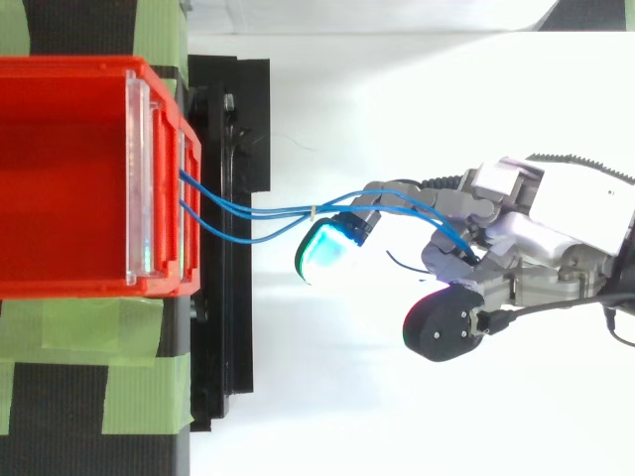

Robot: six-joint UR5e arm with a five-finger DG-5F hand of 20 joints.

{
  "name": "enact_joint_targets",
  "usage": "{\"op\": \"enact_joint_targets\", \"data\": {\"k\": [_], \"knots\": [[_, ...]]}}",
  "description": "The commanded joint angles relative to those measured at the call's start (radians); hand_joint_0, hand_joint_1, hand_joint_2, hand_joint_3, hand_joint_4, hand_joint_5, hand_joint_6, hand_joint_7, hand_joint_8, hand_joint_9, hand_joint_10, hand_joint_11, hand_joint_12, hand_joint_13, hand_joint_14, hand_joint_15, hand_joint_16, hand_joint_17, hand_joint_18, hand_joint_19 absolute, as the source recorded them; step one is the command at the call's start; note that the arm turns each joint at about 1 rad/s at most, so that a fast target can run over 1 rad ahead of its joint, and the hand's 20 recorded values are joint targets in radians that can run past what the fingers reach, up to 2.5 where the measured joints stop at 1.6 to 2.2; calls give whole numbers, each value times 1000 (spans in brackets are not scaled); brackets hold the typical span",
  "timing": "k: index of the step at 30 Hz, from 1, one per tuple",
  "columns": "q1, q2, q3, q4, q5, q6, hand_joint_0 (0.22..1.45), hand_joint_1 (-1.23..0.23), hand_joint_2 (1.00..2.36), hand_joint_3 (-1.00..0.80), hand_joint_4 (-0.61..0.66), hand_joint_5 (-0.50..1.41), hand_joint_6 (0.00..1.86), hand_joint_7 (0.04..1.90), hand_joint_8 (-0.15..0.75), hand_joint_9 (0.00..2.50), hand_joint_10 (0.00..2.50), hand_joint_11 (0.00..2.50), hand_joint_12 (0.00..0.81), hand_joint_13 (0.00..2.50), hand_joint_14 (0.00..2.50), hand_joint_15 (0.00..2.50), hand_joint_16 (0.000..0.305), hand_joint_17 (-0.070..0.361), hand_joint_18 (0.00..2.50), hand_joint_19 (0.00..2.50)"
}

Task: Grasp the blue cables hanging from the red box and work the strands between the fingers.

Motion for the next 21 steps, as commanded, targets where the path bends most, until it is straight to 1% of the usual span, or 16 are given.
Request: {"op": "enact_joint_targets", "data": {"k": [1, 9, 11, 20, 21], "knots": [[0, 0, 1, 1, 0, 0, 764, -590, 1003, -933, 432, 146, 13, 1150, 531, 1788, 2500, 2500, 694, 1979, 2500, 1712, 239, 180, 2495, 609], [0, 0, 0, 1, 0, 0, 758, -589, 1003, -928, 423, 162, 13, 1134, 538, 1789, 2500, 2500, 690, 1971, 2500, 1712, 237, 178, 2498, 598], [0, -1, 0, 1, 0, 0, 755, -586, 1004, -931, 414, 159, 13, 1126, 537, 1788, 2500, 2500, 688, 1968, 2500, 1709, 242, 181, 2500, 591], [0, -1, 0, 1, 0, 0, 753, -586, 1003, -936, 438, 139, 14, 1117, 527, 1777, 2500, 2500, 681, 1958, 2500, 1682, 239, 180, 2500, 607], [0, 0, 0, 1, 0, 0, 752, -587, 1003, -934, 432, 140, 13, 1114, 527, 1778, 2500, 2500, 681, 1959, 2500, 1682, 243, 182, 2500, 603]]}}
